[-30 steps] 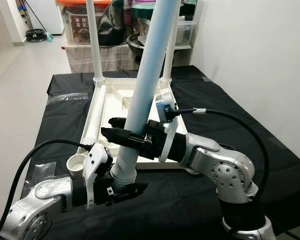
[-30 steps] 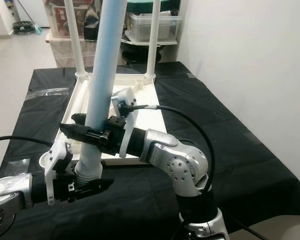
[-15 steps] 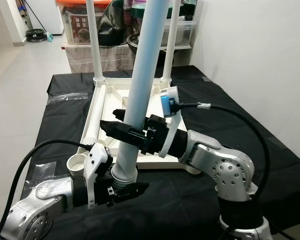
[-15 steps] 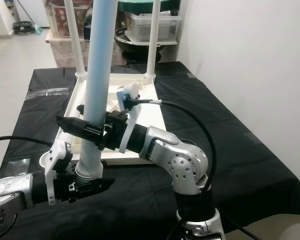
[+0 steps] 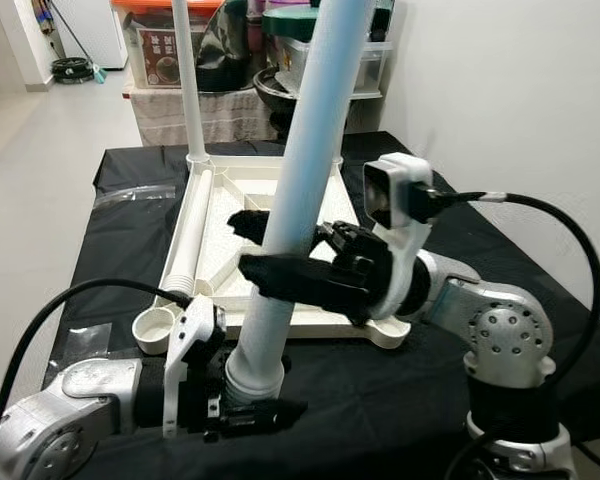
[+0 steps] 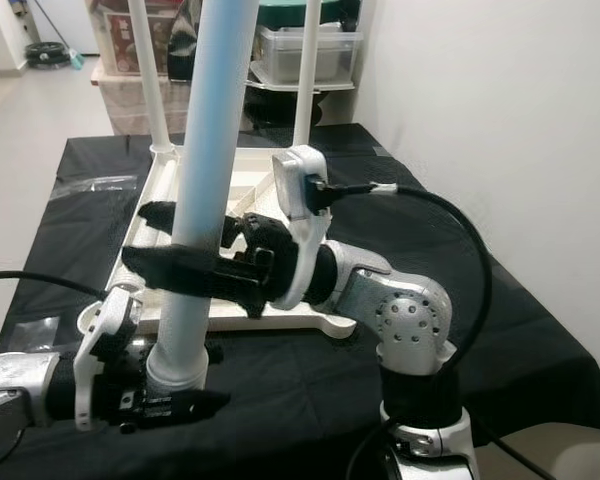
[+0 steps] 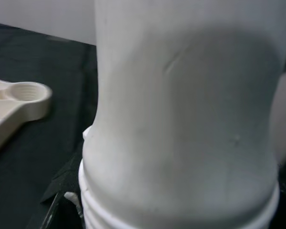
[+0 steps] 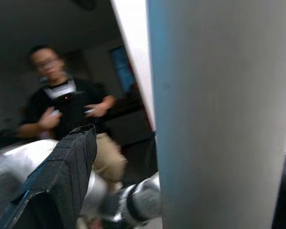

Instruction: Building children table

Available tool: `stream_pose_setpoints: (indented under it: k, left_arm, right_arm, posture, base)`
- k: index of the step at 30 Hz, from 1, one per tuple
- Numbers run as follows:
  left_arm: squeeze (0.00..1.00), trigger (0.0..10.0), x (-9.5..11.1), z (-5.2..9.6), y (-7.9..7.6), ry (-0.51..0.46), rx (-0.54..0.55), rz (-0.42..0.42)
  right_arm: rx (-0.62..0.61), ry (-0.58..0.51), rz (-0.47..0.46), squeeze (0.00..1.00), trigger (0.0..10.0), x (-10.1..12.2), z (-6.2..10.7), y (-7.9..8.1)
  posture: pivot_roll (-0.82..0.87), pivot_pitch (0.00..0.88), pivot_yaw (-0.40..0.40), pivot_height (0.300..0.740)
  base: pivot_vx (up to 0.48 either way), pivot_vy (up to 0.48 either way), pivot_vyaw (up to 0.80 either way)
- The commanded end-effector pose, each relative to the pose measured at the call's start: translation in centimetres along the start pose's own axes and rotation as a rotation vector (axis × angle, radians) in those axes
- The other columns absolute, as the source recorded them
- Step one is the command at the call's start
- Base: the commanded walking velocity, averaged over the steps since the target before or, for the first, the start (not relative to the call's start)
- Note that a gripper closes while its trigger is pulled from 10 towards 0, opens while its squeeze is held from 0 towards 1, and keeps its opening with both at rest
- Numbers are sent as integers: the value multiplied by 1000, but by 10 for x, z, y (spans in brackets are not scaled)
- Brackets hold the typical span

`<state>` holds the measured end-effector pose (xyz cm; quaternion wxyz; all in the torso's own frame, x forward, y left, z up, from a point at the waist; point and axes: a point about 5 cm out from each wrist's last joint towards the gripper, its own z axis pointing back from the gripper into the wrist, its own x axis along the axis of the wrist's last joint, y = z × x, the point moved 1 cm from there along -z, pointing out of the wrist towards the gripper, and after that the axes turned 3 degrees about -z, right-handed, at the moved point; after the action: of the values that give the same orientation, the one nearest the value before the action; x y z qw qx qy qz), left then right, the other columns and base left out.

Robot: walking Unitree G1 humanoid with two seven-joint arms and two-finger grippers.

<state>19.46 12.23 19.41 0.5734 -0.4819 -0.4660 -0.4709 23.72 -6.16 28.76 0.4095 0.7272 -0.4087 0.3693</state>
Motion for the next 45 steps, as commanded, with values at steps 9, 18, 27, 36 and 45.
stream_pose_setpoints:
  k: [9, 18, 27, 36, 45]
  left_arm:
    - [0, 10000, -3, 2, -18, 65, -142, 33]
    - [0, 10000, -5, 2, -20, 78, -184, 59]
    - [0, 10000, -8, 3, -20, 81, -201, 80]
    - [427, 10000, -10, 5, -15, 80, -165, 53]
    - [1000, 10000, -8, 5, -12, 60, -155, 63]
  right_arm:
    - [88, 81, -30, 0, 9412, -12, -2, 5]
    - [68, 51, -17, 0, 0, -10, -1, 0]
    - [36, 22, -17, 0, 0, -8, 4, -3]
    - [-71, 1, -34, 0, 0, -17, 8, -12]
    - [-84, -1, -24, 0, 0, -16, 9, -12]
  posture:
    - [106, 0, -73, 740]
    - [96, 0, -64, 740]
    - [92, 0, -61, 740]
    - [89, 0, -54, 740]
    - [85, 0, -53, 740]
  base:
    - [0, 0, 0]
    - [0, 0, 0]
    - [0, 0, 0]
    - [0, 0, 0]
    - [0, 0, 0]
